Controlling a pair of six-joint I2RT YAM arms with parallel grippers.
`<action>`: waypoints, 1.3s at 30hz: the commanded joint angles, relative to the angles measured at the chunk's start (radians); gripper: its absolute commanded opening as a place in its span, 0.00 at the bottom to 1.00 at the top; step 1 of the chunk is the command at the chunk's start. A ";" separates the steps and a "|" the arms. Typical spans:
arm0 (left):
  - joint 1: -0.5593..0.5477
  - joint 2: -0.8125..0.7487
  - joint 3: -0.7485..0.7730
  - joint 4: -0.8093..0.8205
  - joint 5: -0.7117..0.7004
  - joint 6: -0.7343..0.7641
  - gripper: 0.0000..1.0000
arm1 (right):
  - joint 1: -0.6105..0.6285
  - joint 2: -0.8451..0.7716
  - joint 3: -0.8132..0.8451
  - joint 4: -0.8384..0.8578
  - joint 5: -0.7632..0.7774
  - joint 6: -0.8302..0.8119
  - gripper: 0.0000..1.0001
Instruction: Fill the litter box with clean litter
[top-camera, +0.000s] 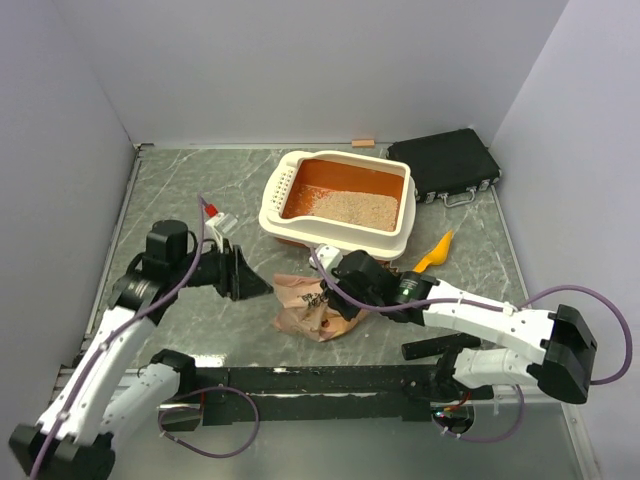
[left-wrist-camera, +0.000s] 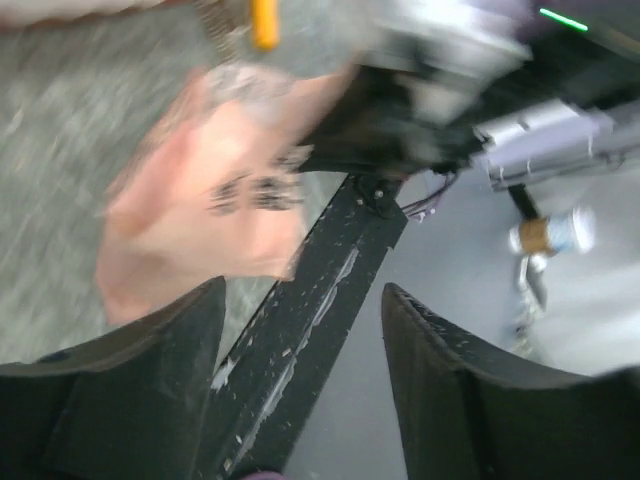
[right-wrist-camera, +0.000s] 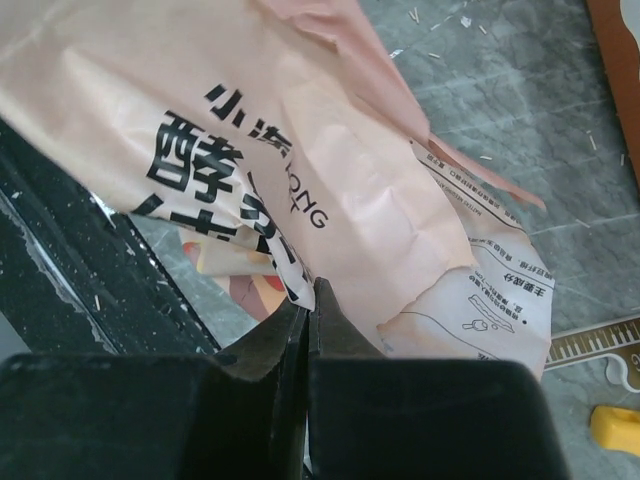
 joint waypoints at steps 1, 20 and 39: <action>-0.136 -0.087 0.046 0.109 -0.083 0.034 0.70 | -0.045 0.057 0.023 -0.061 -0.034 0.029 0.00; -0.733 0.223 0.135 0.183 -0.918 0.333 0.79 | -0.089 -0.054 0.002 -0.061 -0.242 0.004 0.00; -0.784 0.242 -0.023 0.272 -0.724 0.328 0.76 | -0.089 -0.104 -0.027 -0.037 -0.291 0.000 0.00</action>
